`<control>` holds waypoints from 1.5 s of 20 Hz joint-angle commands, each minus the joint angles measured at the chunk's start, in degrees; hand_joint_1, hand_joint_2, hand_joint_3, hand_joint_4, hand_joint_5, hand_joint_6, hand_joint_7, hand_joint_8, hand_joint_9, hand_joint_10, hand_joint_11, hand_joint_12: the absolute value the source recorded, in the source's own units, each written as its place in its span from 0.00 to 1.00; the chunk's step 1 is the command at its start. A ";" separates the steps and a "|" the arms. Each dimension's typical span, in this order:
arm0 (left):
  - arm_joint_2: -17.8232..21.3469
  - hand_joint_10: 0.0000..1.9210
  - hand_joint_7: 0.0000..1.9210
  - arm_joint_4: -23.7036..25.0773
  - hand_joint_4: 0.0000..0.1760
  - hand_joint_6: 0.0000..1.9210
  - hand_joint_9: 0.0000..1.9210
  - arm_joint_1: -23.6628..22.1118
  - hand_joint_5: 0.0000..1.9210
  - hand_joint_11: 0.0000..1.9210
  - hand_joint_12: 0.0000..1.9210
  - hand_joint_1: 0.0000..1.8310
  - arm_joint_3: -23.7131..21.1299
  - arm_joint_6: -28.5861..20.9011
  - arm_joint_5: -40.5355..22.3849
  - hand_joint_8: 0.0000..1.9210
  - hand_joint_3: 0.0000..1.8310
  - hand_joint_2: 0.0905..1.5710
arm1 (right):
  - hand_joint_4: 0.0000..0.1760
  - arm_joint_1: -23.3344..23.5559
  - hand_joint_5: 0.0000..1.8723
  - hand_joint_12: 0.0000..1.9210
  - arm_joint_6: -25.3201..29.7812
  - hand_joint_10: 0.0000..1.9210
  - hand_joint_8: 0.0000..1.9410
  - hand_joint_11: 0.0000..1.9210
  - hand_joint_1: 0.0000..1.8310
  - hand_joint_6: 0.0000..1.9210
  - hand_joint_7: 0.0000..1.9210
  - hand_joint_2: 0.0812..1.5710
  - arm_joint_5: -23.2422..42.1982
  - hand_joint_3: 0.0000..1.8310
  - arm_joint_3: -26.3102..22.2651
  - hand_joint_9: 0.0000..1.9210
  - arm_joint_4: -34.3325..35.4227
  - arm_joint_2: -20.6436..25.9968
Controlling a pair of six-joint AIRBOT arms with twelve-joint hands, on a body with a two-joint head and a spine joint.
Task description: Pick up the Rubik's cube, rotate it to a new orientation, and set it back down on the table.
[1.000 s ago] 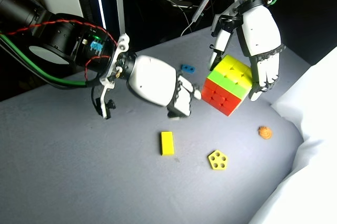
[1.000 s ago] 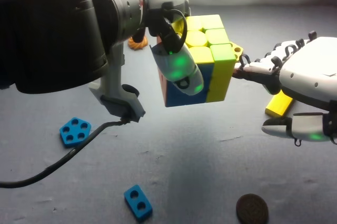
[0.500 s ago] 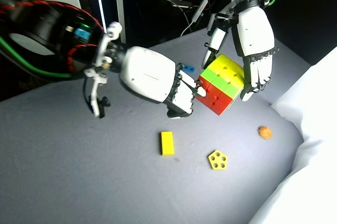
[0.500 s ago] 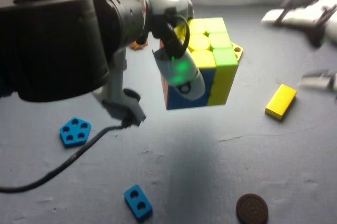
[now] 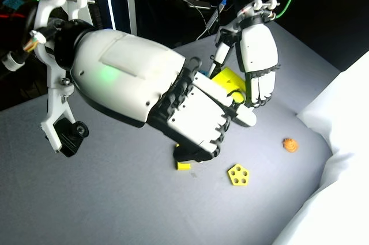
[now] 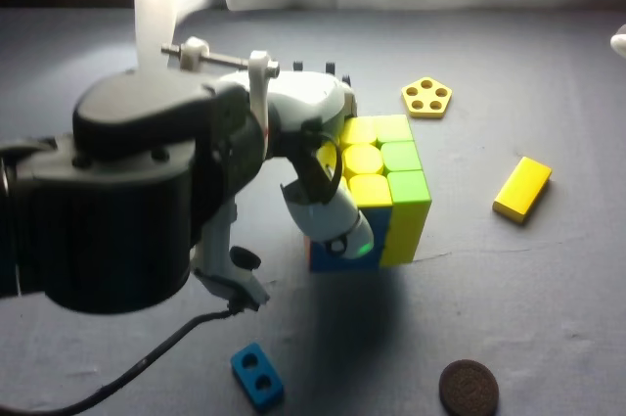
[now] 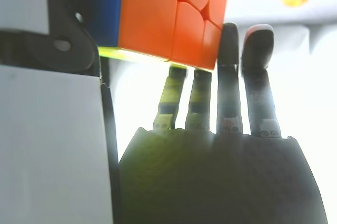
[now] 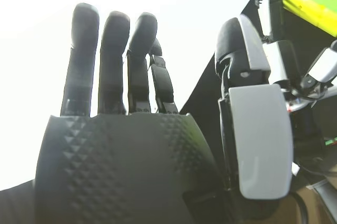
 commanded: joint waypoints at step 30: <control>-0.19 0.00 0.00 14.91 0.35 0.00 0.00 8.35 0.00 0.00 0.00 0.21 -2.04 -15.14 -0.66 0.00 0.00 0.51 | 0.00 3.03 0.06 0.42 22.51 0.01 0.00 0.00 0.26 0.00 0.13 0.76 -0.61 0.00 1.96 0.14 -25.19 -0.18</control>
